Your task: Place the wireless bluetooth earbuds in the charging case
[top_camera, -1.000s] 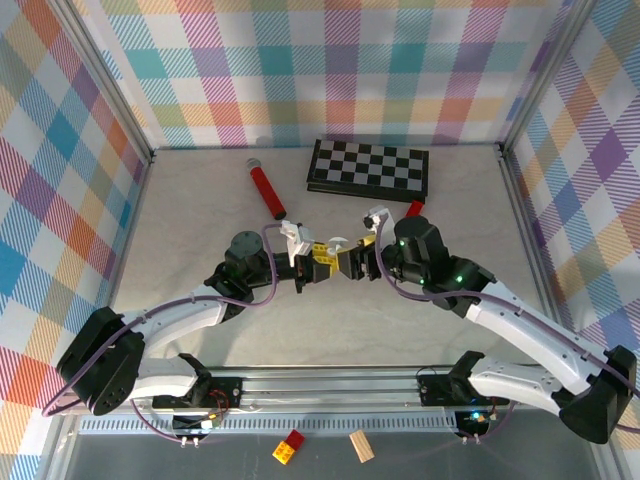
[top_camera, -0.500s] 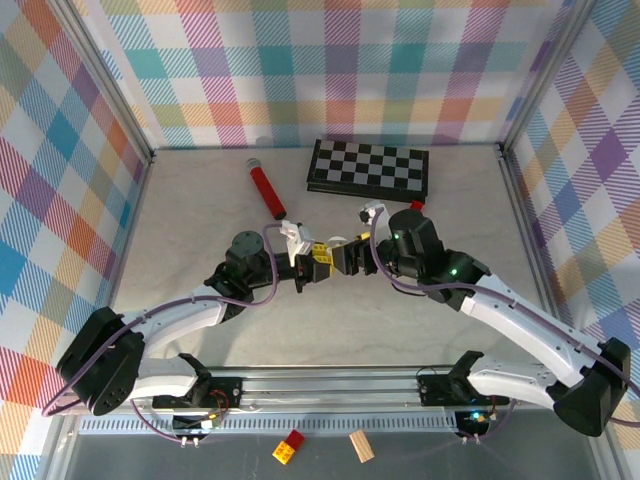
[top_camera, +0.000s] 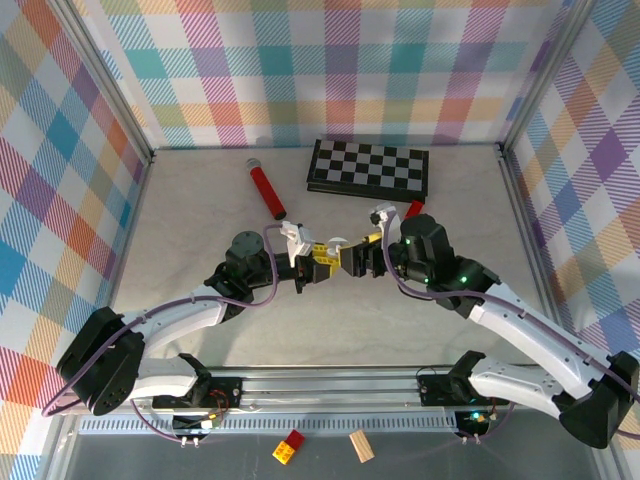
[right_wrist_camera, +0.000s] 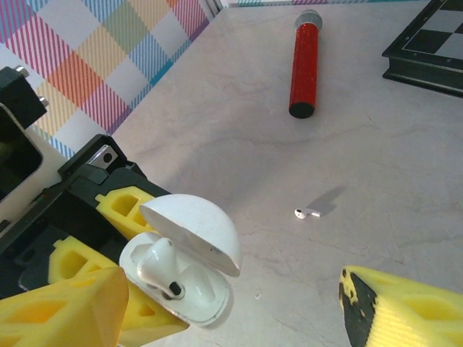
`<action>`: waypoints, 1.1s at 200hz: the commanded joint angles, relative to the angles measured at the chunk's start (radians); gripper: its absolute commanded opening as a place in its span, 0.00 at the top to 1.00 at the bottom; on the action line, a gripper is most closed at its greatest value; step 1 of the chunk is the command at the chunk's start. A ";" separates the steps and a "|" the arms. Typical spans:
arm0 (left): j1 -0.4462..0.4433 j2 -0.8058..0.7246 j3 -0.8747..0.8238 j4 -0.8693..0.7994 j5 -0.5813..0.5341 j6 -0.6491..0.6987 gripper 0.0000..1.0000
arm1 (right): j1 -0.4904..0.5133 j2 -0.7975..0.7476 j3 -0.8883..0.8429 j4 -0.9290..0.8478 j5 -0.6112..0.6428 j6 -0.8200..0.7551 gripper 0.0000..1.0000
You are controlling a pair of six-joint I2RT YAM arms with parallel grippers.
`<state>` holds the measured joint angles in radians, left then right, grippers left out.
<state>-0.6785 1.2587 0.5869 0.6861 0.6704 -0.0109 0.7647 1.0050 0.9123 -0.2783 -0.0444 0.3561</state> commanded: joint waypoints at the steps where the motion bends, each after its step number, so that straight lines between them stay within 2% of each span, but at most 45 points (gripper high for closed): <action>1: -0.006 -0.022 -0.006 0.039 0.030 0.011 0.93 | -0.007 0.018 0.013 0.001 0.013 0.008 0.25; 44: -0.006 -0.024 -0.008 0.033 0.038 0.019 0.93 | -0.008 0.057 0.040 -0.022 0.060 0.009 0.28; 85: -0.006 -0.025 -0.010 0.032 0.027 0.023 0.93 | -0.007 0.054 0.044 -0.014 0.031 0.010 0.28; 120: 0.000 -0.025 -0.018 0.036 0.002 0.030 0.93 | -0.007 -0.042 -0.016 0.095 -0.049 0.003 0.22; 150: 0.048 -0.047 -0.051 0.048 -0.012 0.030 0.93 | -0.013 -0.098 -0.064 0.118 0.015 0.011 0.18; 193: 0.122 -0.126 -0.099 0.053 -0.011 0.012 0.93 | -0.081 -0.112 -0.141 0.142 0.081 0.121 0.17; 220: 0.148 -0.189 -0.135 0.061 -0.049 0.003 0.93 | -0.148 -0.005 -0.156 0.137 0.040 0.185 0.18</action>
<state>-0.5518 1.1297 0.4839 0.6880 0.6506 -0.0032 0.6601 0.9222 0.7742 -0.1680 0.0078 0.4583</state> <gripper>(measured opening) 0.189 0.827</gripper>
